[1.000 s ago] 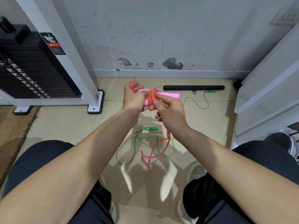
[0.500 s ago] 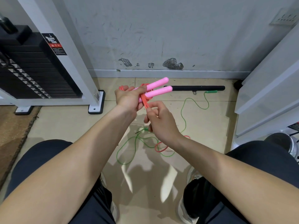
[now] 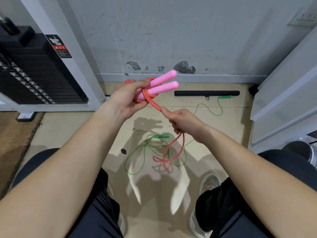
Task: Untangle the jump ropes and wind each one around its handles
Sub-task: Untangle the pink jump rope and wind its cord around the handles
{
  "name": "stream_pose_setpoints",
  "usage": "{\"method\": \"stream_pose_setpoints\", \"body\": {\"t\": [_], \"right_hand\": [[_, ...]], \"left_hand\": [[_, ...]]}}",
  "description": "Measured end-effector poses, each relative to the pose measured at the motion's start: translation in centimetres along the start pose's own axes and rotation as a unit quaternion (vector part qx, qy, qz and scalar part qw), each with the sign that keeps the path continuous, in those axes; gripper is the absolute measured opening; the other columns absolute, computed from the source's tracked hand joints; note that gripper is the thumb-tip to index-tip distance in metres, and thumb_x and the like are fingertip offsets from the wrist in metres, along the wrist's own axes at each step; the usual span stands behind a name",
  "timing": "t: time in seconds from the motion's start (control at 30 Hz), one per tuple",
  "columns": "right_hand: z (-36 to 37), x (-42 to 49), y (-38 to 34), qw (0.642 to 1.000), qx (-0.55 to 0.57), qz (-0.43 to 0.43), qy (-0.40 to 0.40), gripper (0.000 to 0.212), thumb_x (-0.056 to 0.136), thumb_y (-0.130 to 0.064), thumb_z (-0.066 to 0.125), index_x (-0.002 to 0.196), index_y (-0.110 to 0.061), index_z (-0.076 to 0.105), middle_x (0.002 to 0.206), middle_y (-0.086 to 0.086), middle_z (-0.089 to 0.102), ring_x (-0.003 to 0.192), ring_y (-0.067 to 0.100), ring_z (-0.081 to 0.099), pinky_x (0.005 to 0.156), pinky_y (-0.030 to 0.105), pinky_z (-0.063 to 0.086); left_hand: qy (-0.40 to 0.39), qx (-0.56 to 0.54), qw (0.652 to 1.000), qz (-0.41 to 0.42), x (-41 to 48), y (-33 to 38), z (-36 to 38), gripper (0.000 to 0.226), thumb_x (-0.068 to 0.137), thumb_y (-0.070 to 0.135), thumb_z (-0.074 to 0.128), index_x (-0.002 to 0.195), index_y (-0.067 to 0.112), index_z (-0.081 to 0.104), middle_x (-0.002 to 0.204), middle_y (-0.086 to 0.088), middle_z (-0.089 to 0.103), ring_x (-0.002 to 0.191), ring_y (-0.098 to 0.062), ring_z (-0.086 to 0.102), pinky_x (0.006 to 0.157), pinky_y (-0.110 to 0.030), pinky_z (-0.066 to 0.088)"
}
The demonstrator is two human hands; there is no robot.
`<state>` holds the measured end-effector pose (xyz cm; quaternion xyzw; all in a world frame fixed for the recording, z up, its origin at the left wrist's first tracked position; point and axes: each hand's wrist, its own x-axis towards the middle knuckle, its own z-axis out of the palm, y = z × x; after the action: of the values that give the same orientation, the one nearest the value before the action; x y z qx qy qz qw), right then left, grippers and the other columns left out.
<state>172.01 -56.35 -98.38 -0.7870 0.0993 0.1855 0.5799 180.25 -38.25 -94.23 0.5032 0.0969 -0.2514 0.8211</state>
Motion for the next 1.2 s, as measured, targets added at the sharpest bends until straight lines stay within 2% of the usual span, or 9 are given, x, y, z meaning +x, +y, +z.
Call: {"method": "stream_pose_setpoints", "body": {"t": [0.1, 0.3, 0.37, 0.47, 0.57, 0.77, 0.9, 1.03, 1.2], "right_hand": [[-1.1, 0.5, 0.6, 0.999, -0.003, -0.029, -0.021, 0.048, 0.099, -0.049, 0.056, 0.062, -0.023, 0.039, 0.057, -0.008, 0.032, 0.051, 0.013, 0.026, 0.055, 0.029, 0.024], [-2.8, 0.5, 0.4, 0.999, -0.016, -0.046, -0.016, 0.018, 0.097, -0.005, 0.057, 0.084, -0.010, 0.068, 0.063, -0.001, 0.046, 0.057, 0.013, 0.037, 0.052, 0.021, 0.032], [-3.6, 0.7, 0.2, 0.996, -0.069, -0.040, 0.031, 0.013, 0.088, -0.016, 0.067, 0.076, -0.011, 0.067, 0.058, -0.002, 0.050, 0.056, 0.015, 0.040, 0.052, 0.024, 0.034], [-4.3, 0.7, 0.4, 0.960, -0.265, -0.040, 0.075, 0.046, 0.083, -0.051, 0.074, 0.064, -0.014, 0.054, 0.053, -0.004, 0.045, 0.053, 0.016, 0.040, 0.053, 0.030, 0.031], [-4.2, 0.7, 0.5, 0.943, -0.318, -0.040, 0.085, 0.053, 0.091, -0.056, 0.063, 0.063, -0.011, 0.054, 0.056, 0.000, 0.045, 0.054, 0.018, 0.039, 0.054, 0.032, 0.029], [-4.0, 0.3, -0.8, 0.997, -0.059, -0.013, 0.055, 0.047, 0.105, -0.037, 0.046, 0.073, -0.011, 0.068, 0.056, -0.005, 0.044, 0.047, 0.011, 0.027, 0.045, 0.025, 0.022], [-2.9, 0.0, -1.1, 0.996, 0.084, 0.021, -0.028, 0.033, 0.105, -0.025, 0.046, 0.097, -0.003, 0.070, 0.058, -0.004, 0.041, 0.048, 0.010, 0.031, 0.047, 0.022, 0.027], [-2.2, -0.4, -1.2, 0.988, 0.129, 0.012, -0.079, 0.024, 0.103, -0.011, 0.045, 0.113, -0.008, 0.066, 0.063, -0.002, 0.042, 0.051, 0.013, 0.043, 0.052, 0.023, 0.041], [-1.4, -0.2, -1.4, 0.984, 0.178, -0.005, -0.008, 0.029, 0.104, -0.007, 0.038, 0.116, -0.001, 0.064, 0.064, 0.001, 0.048, 0.044, 0.011, 0.036, 0.047, 0.023, 0.033]], "left_hand": [[-0.070, 0.022, 0.997, -0.008, -0.2, 0.4, -0.6, 0.054, 0.081, 0.006, 0.078, 0.105, 0.021, 0.032, 0.134, -0.012, 0.064, 0.122, -0.034, 0.062, 0.068, -0.031, 0.057], [-0.115, 0.182, 0.974, 0.066, -1.2, 1.2, -0.5, 0.056, 0.069, 0.004, 0.080, 0.112, 0.023, 0.049, 0.101, 0.013, 0.062, 0.090, -0.011, 0.064, 0.075, -0.040, 0.057], [-0.141, 0.245, 0.957, 0.065, -1.5, 0.9, -0.4, 0.064, 0.066, 0.000, 0.082, 0.116, 0.020, 0.049, 0.106, 0.007, 0.062, 0.094, -0.011, 0.063, 0.073, -0.041, 0.059], [-0.153, 0.370, 0.912, 0.090, -2.0, 0.1, -0.1, 0.073, 0.067, -0.010, 0.085, 0.126, 0.012, 0.049, 0.122, -0.006, 0.063, 0.099, -0.006, 0.064, 0.068, -0.036, 0.061], [-0.158, 0.479, 0.856, 0.114, -1.7, -0.6, -0.2, 0.072, 0.069, -0.007, 0.086, 0.126, 0.014, 0.048, 0.120, -0.004, 0.062, 0.107, -0.004, 0.062, 0.083, -0.047, 0.060], [-0.141, 0.582, 0.787, 0.146, -1.0, -1.7, 0.0, 0.080, 0.066, 0.002, 0.089, 0.128, 0.021, 0.043, 0.126, 0.000, 0.056, 0.117, -0.017, 0.060, 0.079, -0.044, 0.060], [-0.098, 0.641, 0.736, 0.196, -0.3, -1.9, 0.1, 0.080, 0.066, 0.010, 0.089, 0.130, 0.017, 0.043, 0.123, 0.003, 0.056, 0.104, -0.017, 0.057, 0.067, -0.013, 0.046], [-0.018, 0.645, 0.725, 0.241, 0.4, -2.1, -0.4, 0.076, 0.065, 0.012, 0.088, 0.127, 0.018, 0.044, 0.120, 0.005, 0.054, 0.099, -0.016, 0.053, 0.077, -0.026, 0.039], [0.044, 0.642, 0.715, 0.272, 0.4, -2.7, -0.2, 0.071, 0.073, 0.011, 0.082, 0.131, 0.018, 0.042, 0.119, 0.010, 0.050, 0.100, -0.016, 0.053, 0.081, -0.031, 0.042]]}}
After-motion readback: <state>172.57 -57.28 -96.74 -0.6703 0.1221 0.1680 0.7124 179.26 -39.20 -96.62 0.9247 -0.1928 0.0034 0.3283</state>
